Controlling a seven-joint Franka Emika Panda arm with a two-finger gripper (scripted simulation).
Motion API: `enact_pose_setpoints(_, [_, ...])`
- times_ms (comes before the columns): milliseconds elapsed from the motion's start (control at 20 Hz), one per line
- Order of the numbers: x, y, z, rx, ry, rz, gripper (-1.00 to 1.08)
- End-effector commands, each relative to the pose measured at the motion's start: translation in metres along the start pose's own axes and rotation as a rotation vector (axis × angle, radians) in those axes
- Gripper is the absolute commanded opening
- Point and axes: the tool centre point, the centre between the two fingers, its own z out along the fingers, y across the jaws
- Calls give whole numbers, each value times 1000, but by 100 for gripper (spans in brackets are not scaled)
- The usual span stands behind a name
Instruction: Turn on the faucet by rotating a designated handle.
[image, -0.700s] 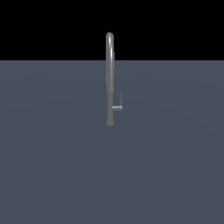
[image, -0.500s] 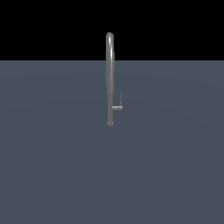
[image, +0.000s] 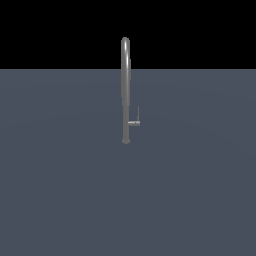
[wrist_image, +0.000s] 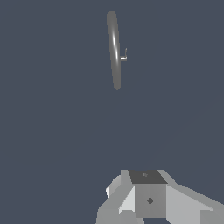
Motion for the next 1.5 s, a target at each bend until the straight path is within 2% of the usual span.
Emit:
enact_pose_setpoints(0, [9, -1, 2, 18, -21, 20, -100])
enact_pose_setpoints(500, [61, -3, 17, 127, -147, 142, -100])
enact_pose_setpoints(1450, [168, 7, 72, 376, -428, 413, -100])
